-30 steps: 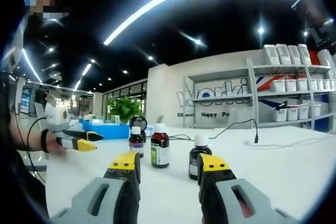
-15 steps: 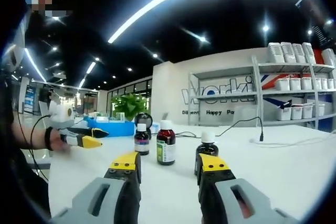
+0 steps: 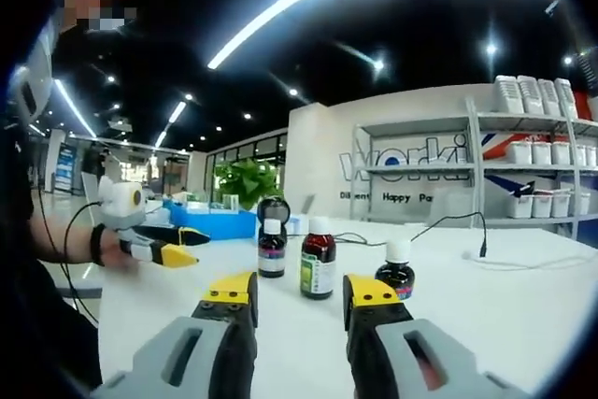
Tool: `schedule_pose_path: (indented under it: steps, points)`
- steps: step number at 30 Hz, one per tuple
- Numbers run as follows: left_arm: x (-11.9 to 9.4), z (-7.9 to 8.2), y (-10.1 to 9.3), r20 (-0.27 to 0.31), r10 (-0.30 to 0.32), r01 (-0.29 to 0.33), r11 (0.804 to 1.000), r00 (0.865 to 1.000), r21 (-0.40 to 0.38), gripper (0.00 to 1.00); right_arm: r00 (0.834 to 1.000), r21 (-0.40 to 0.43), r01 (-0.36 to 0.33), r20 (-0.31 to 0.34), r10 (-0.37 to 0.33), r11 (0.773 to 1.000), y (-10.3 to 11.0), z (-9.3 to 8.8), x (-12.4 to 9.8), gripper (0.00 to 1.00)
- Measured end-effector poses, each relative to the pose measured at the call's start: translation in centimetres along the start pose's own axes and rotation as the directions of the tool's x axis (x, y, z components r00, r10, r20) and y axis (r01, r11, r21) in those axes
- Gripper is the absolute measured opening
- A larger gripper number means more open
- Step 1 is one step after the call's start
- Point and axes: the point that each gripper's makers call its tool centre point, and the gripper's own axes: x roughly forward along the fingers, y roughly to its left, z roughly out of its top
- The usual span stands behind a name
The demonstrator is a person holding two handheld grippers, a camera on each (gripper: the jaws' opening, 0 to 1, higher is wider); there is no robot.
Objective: Rotate the medicine bottle to make it face forward pick up the medicine bottle inspect the drug traceability code place the medicine on the table
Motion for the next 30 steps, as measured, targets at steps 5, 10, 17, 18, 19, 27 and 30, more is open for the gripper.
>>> schedule_pose_path:
  steps: [5,10,17,18,19,27,30]
  points:
    - [0.0,0.0,0.0,-0.001,0.003,-0.003,1.0,1.0,0.0,0.37,1.0,-0.013,-0.009,-0.001,0.009,1.0,0.7,1.9,1.5,0.36]
    - [0.0,-0.1,0.0,-0.003,0.005,-0.005,1.0,1.0,0.008,0.37,1.0,-0.024,-0.024,-0.019,0.024,0.999,2.0,2.9,3.4,0.36]
    - [0.0,0.0,-0.1,0.0,0.002,-0.002,1.0,1.0,0.003,0.37,0.998,-0.026,-0.052,-0.023,0.052,0.998,3.6,3.5,6.2,0.36]
    - [-0.1,0.0,0.0,0.0,0.002,-0.002,1.0,1.0,0.003,0.37,0.998,-0.026,-0.053,-0.024,0.052,0.998,3.7,3.6,6.6,0.36]
    - [-0.1,0.0,0.0,0.001,0.001,-0.001,1.0,1.0,0.003,0.37,0.999,-0.022,-0.05,-0.024,0.049,0.999,3.8,3.7,6.9,0.36]
    - [-0.2,0.0,0.5,-0.001,0.005,-0.005,0.999,1.0,-0.032,0.38,1.0,0.031,-0.007,-0.024,0.008,0.999,4.7,4.6,9.5,0.35]
    - [-0.3,0.1,0.8,0.001,0.003,-0.002,0.997,1.0,-0.078,0.38,0.999,0.049,0.016,-0.03,-0.014,0.999,5.1,4.5,10.5,0.35]
